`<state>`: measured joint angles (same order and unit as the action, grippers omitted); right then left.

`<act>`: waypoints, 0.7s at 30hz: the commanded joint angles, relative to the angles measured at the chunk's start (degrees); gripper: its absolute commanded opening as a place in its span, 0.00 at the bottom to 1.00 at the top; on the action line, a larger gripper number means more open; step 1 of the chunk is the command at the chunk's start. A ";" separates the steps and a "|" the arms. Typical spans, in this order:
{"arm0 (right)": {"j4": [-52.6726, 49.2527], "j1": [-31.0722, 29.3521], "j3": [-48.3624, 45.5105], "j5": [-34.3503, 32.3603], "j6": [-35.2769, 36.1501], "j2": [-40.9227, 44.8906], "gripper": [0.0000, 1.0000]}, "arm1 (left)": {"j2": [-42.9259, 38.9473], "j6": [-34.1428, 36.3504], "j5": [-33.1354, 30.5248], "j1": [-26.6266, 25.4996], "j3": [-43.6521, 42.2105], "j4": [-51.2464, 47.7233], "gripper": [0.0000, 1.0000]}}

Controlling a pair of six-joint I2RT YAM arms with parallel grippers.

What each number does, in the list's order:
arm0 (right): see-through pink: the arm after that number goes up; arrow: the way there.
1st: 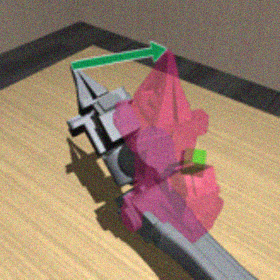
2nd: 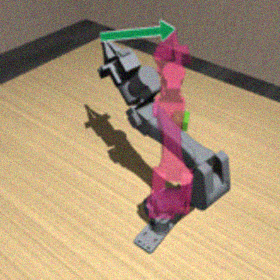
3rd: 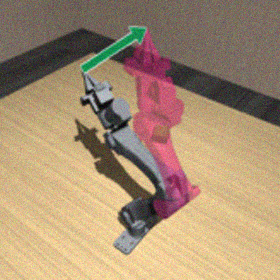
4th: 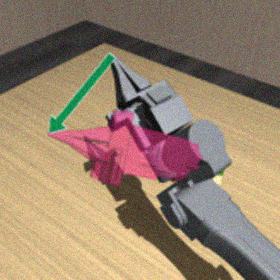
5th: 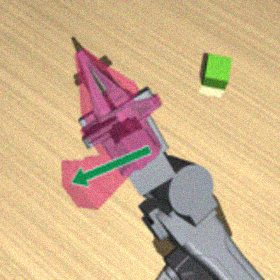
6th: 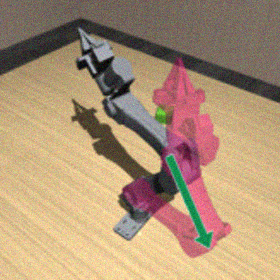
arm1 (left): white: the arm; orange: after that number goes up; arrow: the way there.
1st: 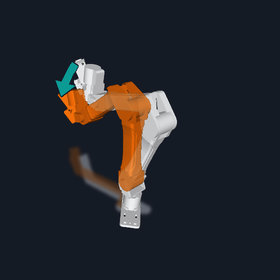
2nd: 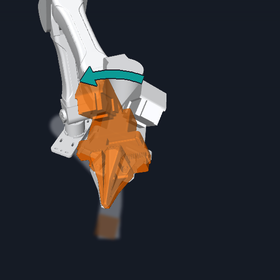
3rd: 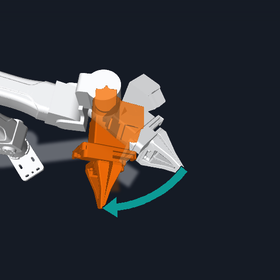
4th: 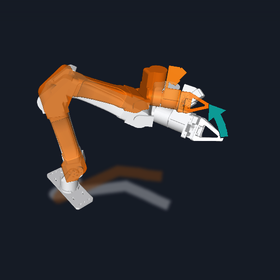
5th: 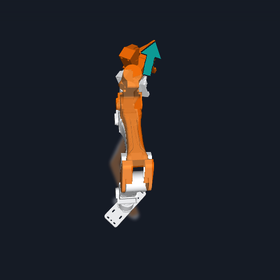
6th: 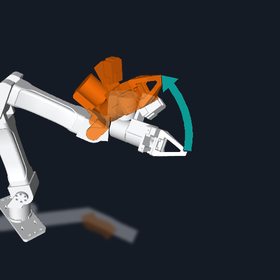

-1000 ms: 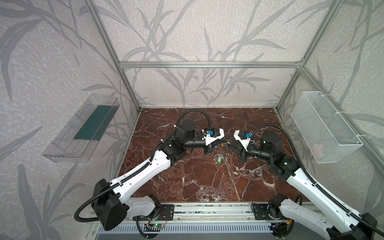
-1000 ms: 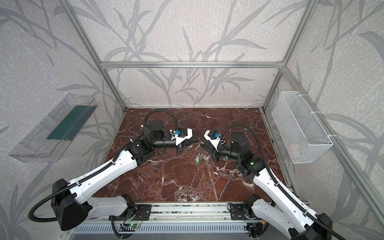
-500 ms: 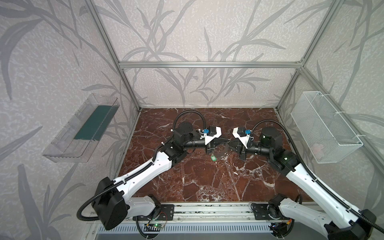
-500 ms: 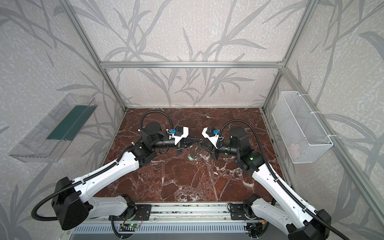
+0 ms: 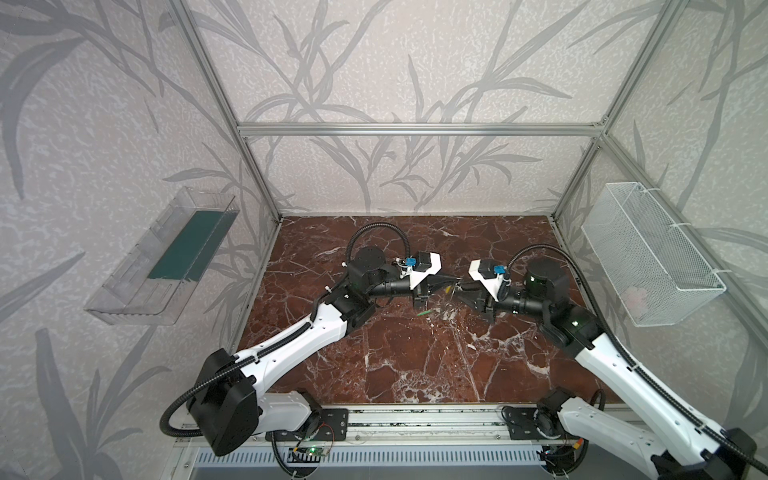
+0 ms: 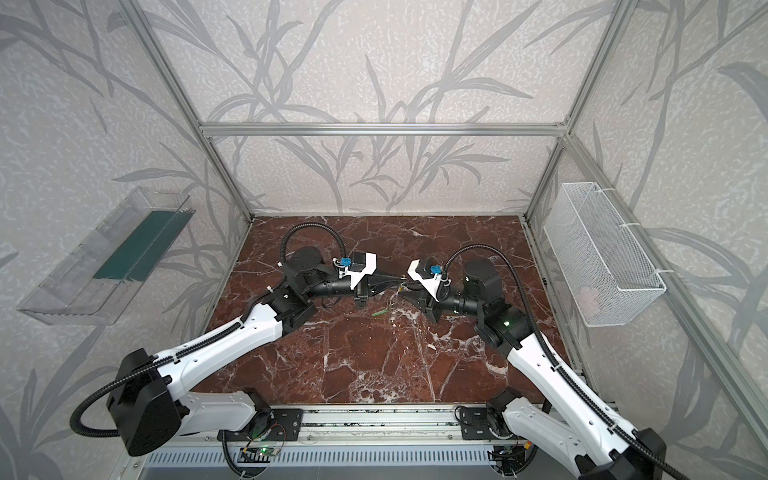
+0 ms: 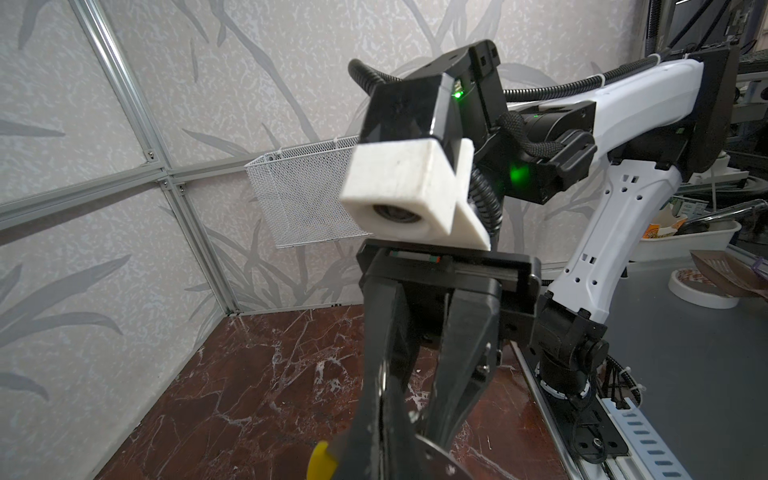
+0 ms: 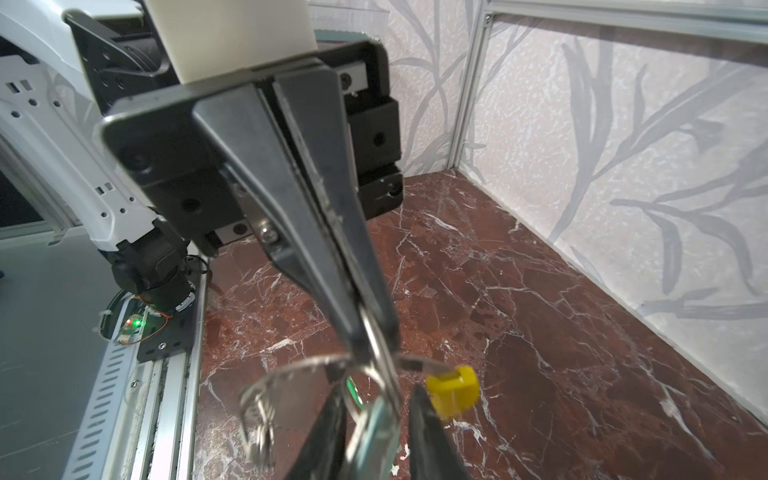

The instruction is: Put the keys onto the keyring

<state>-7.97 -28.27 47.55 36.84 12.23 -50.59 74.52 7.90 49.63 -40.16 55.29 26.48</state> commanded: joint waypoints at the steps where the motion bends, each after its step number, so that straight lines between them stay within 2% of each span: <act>1: 5.53 1.64 -3.00 -0.34 0.61 5.11 0.31 | -0.94 -0.05 1.30 0.55 0.43 0.50 0.00; 10: 15.18 1.64 -4.11 1.94 -3.80 5.23 0.26 | -0.79 0.27 2.91 0.55 1.23 -1.07 0.00; 21: 15.84 1.64 -2.20 5.85 -5.42 0.67 0.17 | -1.68 0.58 3.14 0.59 1.48 -2.01 0.00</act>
<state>5.98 -26.70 43.55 40.73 7.92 -49.84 74.39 8.03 51.31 -39.68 55.29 23.97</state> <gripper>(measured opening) 0.178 0.052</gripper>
